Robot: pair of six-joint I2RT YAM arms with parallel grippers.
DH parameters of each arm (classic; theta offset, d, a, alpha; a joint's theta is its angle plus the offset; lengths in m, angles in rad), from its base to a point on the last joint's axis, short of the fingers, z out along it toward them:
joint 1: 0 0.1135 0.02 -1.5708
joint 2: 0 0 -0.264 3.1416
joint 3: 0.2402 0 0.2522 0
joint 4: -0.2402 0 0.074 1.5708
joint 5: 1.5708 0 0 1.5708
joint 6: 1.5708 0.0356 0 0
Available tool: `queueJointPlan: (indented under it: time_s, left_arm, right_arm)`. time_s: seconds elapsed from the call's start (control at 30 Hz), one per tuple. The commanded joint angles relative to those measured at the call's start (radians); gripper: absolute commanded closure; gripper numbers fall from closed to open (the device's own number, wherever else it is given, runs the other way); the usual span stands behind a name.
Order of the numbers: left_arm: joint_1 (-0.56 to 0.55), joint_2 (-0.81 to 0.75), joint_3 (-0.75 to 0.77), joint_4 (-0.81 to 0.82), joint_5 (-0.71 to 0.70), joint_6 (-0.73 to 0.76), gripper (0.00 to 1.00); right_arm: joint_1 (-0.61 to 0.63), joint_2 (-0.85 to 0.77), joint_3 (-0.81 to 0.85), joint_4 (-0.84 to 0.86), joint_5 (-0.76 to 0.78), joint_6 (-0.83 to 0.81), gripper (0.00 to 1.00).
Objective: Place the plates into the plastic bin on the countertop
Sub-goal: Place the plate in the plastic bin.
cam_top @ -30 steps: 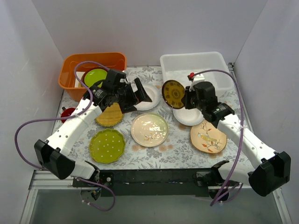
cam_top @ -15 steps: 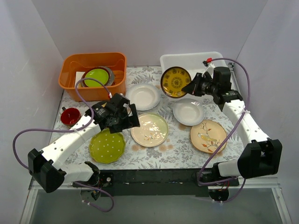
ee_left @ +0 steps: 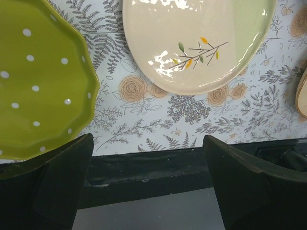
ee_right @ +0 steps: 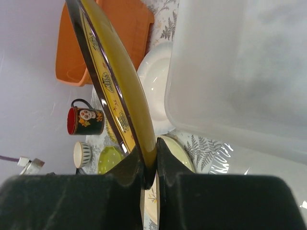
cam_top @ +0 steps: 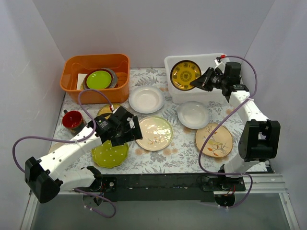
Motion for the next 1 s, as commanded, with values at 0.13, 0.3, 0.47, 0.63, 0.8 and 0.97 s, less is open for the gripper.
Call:
queueJointPlan:
  time_s: [0.13, 0.3, 0.47, 0.63, 0.8, 0.97]
  left_arm:
    - [-0.032, -0.070, -0.035, -0.022, -0.038, -0.052, 0.02]
    - [-0.044, -0.073, -0.049, -0.034, -0.041, -0.064, 0.02]
    - [-0.051, -0.087, -0.064, -0.037, -0.039, -0.078, 0.02]
    - [-0.055, -0.100, -0.092, -0.028, -0.027, -0.093, 0.02]
    - [-0.060, -0.082, -0.106, -0.015, -0.016, -0.095, 0.02]
    - [-0.066, -0.068, -0.103, -0.005, -0.015, -0.099, 0.02]
  right_arm:
    - [-0.016, 0.112, 0.228, -0.077, 0.065, -0.066, 0.99]
    - [-0.021, 0.204, 0.297, -0.119, 0.089, -0.083, 0.99]
    - [-0.023, 0.275, 0.340, -0.139, 0.106, -0.097, 0.99]
    - [-0.023, 0.352, 0.386, -0.163, 0.138, -0.109, 0.99]
    - [-0.024, 0.434, 0.455, -0.201, 0.152, -0.121, 0.99]
    - [-0.024, 0.514, 0.532, -0.247, 0.161, -0.135, 0.99]
